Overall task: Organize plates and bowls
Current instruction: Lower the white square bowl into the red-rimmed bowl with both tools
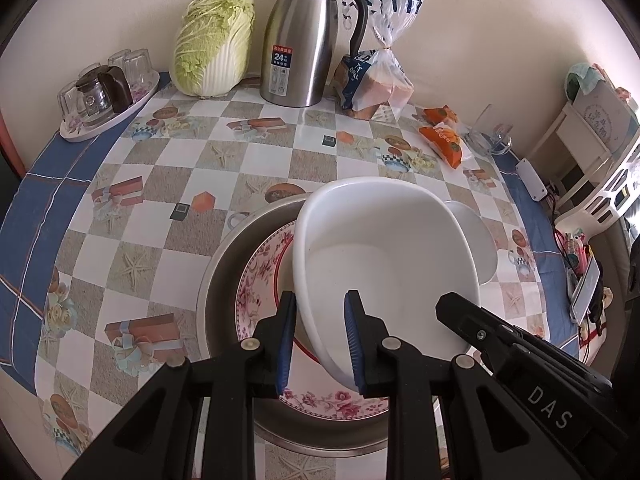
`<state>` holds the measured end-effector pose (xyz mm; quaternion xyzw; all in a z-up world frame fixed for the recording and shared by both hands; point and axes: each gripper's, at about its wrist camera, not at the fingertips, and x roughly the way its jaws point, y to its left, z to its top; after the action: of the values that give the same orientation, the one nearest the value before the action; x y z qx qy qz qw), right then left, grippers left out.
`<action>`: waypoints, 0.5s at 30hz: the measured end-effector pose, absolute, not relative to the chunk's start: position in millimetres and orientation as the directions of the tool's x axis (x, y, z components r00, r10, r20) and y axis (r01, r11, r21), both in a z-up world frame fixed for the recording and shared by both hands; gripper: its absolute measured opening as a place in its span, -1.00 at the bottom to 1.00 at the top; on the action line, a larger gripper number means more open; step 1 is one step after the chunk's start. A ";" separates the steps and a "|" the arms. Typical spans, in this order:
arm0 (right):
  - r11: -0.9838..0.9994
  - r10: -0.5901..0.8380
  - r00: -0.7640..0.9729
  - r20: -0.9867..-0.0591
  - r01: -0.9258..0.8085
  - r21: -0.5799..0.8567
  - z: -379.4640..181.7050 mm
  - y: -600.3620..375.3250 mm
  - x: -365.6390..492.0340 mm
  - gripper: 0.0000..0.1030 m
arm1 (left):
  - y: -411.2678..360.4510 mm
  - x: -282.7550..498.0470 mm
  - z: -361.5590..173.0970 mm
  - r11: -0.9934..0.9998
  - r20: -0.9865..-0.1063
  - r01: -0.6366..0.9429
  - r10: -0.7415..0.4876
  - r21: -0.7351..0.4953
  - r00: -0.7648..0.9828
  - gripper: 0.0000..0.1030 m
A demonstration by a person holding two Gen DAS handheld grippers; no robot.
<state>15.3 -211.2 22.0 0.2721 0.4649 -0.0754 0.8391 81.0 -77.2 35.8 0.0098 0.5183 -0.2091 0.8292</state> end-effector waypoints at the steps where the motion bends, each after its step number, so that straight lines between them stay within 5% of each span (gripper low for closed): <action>1: 0.840 0.128 0.555 -0.822 0.380 0.387 21.5 -211.1 15.2 -0.70 | -77.5 81.3 35.4 0.913 -0.865 0.356 -0.334 -0.199 0.375 -0.53; 15: 0.839 0.134 0.554 -0.821 0.378 0.392 20.3 -210.1 16.6 -0.64 | -75.9 83.8 31.1 0.918 -0.873 0.343 -0.325 -0.199 0.364 -0.49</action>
<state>16.6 -210.1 20.3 0.2744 0.4664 -0.0729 0.8378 83.8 -75.9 31.1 0.0083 0.5262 -0.2022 0.8259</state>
